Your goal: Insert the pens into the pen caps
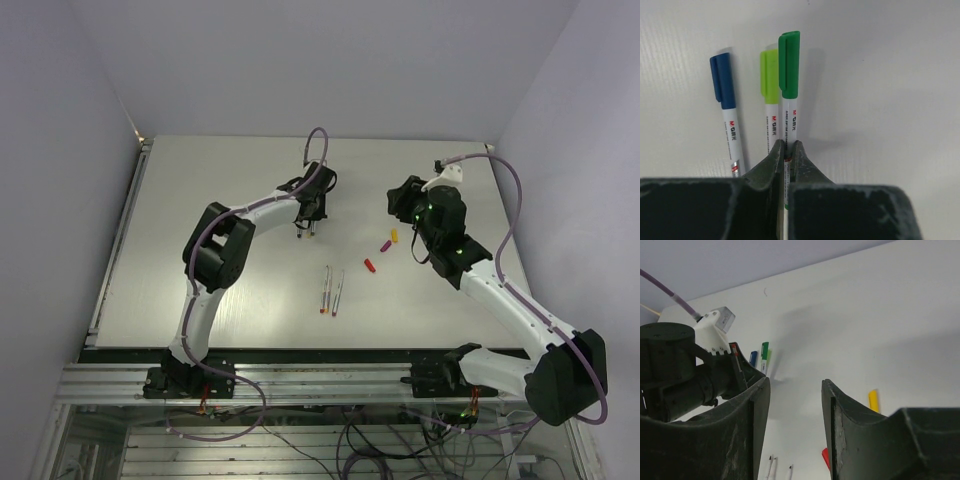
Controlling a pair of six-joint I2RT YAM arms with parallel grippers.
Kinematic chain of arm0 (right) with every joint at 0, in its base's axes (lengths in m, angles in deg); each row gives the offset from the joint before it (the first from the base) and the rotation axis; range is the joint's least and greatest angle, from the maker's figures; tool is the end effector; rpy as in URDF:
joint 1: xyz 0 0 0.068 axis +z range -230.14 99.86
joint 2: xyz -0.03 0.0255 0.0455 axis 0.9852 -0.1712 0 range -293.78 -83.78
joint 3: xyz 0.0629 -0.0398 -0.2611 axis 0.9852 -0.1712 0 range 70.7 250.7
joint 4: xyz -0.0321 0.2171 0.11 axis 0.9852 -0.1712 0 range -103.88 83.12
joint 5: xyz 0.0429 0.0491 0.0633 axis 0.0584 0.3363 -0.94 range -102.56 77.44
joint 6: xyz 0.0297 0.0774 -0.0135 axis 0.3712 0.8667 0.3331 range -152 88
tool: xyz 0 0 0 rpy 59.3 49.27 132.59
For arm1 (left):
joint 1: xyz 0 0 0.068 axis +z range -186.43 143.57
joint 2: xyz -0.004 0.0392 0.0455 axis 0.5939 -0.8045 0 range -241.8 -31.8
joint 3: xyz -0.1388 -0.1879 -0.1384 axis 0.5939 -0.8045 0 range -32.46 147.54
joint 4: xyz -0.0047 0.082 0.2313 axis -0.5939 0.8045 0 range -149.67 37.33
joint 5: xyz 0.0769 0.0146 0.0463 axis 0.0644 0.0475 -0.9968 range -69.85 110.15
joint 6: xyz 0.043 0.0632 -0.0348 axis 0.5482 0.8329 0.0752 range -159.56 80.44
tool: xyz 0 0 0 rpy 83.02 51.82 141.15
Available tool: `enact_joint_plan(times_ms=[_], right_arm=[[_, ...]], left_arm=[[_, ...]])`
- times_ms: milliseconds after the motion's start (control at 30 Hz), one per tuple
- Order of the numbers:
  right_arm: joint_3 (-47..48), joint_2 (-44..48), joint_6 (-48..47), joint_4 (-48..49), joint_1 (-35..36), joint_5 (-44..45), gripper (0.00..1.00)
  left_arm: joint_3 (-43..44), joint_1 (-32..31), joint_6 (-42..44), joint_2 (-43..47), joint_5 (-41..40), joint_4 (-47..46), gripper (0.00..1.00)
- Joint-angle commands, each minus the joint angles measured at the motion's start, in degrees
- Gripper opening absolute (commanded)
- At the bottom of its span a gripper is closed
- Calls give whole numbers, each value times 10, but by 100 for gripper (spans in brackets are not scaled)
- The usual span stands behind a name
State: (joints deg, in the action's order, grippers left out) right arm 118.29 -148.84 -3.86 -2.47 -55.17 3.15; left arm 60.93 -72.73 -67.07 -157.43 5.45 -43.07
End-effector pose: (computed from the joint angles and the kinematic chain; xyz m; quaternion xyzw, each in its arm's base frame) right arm 0.2674 0.1026 0.3077 0.1064 0.7730 0.1798 0.5990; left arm 0.4088 -0.2771 0.1469 0.0263 0.9292 -0.0826 0.3593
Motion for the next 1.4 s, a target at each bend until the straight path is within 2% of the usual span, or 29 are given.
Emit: enact_joint_plan(times_ms=[0,233,633,867,967,1167,1367], right_arm=[[-8,7,14,-15,-2,-2,44],[-14,11,24,-19,-2,-6,43],[-24,14,39,-20,-2,-16,42],[-30,17,45,-20,-2,-23,41],[-34,21,49,-20,-2,-27,40],[-45,29,54,-19,-2,-30,40],[-46,26,50,-12,-2,-24,39]], left_arm=[[25,3,1,-9,-12,22,8],[24,4,9,-17,10,18,9],[33,4,-12,-35,92,4,9],[44,4,-34,-54,138,5,15],[37,4,-42,-51,140,0,21],[25,4,-42,-41,136,-1,41],[24,3,-35,-18,124,-5,45]])
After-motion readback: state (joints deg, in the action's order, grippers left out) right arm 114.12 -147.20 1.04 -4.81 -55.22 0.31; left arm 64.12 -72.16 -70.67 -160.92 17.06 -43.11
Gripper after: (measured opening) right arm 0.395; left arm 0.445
